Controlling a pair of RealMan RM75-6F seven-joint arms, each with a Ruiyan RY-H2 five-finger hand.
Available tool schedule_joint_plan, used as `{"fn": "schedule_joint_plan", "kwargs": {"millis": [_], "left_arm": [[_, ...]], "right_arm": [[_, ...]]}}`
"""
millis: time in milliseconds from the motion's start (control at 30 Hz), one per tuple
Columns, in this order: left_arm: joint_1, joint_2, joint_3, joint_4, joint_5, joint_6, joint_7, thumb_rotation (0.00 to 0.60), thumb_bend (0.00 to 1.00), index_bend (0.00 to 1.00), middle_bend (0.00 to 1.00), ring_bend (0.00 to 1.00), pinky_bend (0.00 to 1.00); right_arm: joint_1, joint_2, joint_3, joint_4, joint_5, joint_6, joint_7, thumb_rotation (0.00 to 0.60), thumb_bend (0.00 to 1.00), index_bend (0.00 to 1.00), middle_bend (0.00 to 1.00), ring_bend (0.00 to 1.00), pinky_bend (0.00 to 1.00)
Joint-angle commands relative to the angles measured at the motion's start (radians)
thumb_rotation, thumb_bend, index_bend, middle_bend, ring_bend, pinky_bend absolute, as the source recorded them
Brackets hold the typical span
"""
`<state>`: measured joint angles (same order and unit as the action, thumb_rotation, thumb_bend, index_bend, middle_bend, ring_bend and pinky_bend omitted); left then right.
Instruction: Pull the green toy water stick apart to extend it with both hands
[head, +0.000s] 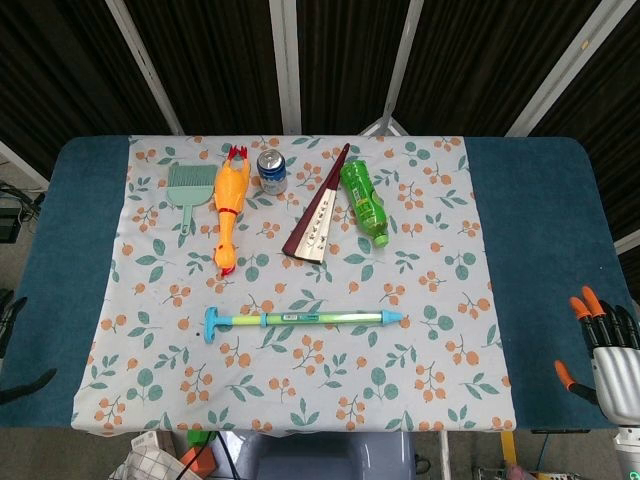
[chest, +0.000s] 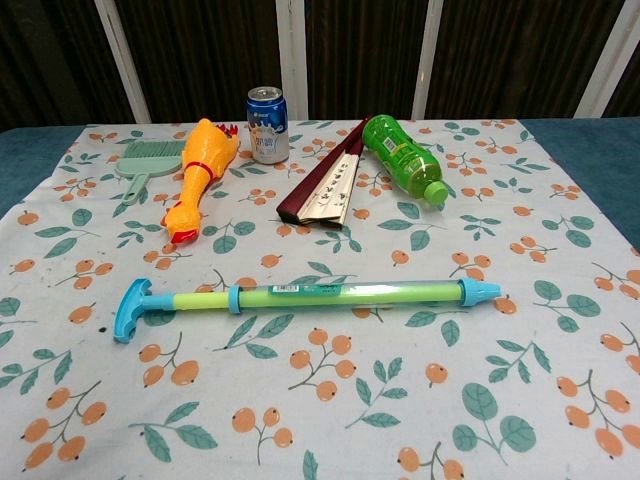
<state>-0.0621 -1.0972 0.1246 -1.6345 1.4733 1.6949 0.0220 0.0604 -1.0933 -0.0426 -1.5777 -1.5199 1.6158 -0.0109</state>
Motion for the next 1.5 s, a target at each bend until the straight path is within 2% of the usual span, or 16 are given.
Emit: {"fn": "schedule_joint_plan", "kwargs": {"millis": [33, 200, 367, 533, 767, 900, 1033, 1200, 1500], "left_arm": [[0.003, 0.002, -0.004, 0.000, 0.004, -0.006, 0.001, 0.600, 0.15, 0.05, 0.00, 0.00, 0.00], [0.001, 0.002, -0.018, -0.001, -0.004, -0.030, 0.020, 0.600, 0.15, 0.08, 0.00, 0.00, 0.00], [-0.036, 0.007, -0.046, -0.045, -0.031, -0.102, 0.064, 0.600, 0.15, 0.15, 0.01, 0.00, 0.00], [-0.125, -0.013, -0.106, -0.114, -0.068, -0.212, 0.205, 0.600, 0.22, 0.32, 0.13, 0.00, 0.05], [-0.283, -0.139, -0.226, -0.188, -0.251, -0.404, 0.420, 0.600, 0.31, 0.38, 0.16, 0.00, 0.06], [-0.356, -0.235, -0.268, -0.193, -0.372, -0.467, 0.551, 0.600, 0.32, 0.41, 0.17, 0.00, 0.06], [-0.419, -0.329, -0.293, -0.192, -0.476, -0.488, 0.682, 0.600, 0.32, 0.43, 0.18, 0.00, 0.06], [-0.473, -0.426, -0.295, -0.189, -0.560, -0.473, 0.817, 0.600, 0.32, 0.45, 0.18, 0.00, 0.06], [-0.520, -0.545, -0.279, -0.143, -0.634, -0.428, 0.942, 0.600, 0.34, 0.47, 0.18, 0.00, 0.06]], "right_arm": [[-0.002, -0.002, 0.003, 0.001, -0.002, -0.004, -0.001, 0.600, 0.34, 0.00, 0.00, 0.00, 0.00], [0.001, -0.005, 0.007, -0.003, -0.015, -0.014, 0.000, 0.600, 0.34, 0.00, 0.00, 0.00, 0.00], [-0.001, -0.008, 0.001, -0.004, -0.037, -0.021, -0.011, 0.600, 0.34, 0.00, 0.00, 0.00, 0.00], [0.002, -0.011, 0.006, -0.012, -0.035, -0.039, -0.006, 0.600, 0.34, 0.00, 0.00, 0.00, 0.00], [-0.001, -0.007, 0.005, -0.016, -0.048, -0.044, 0.006, 0.600, 0.34, 0.00, 0.00, 0.00, 0.00], [-0.003, -0.007, 0.007, -0.015, -0.049, -0.051, 0.009, 0.600, 0.34, 0.00, 0.00, 0.00, 0.00], [-0.002, -0.006, 0.013, -0.017, -0.043, -0.058, 0.016, 0.600, 0.34, 0.00, 0.00, 0.00, 0.00], [-0.002, -0.005, 0.017, -0.016, -0.042, -0.064, 0.018, 0.600, 0.34, 0.00, 0.00, 0.00, 0.00], [-0.005, 0.000, 0.023, -0.021, -0.039, -0.074, 0.031, 0.600, 0.34, 0.00, 0.00, 0.00, 0.00]]}}
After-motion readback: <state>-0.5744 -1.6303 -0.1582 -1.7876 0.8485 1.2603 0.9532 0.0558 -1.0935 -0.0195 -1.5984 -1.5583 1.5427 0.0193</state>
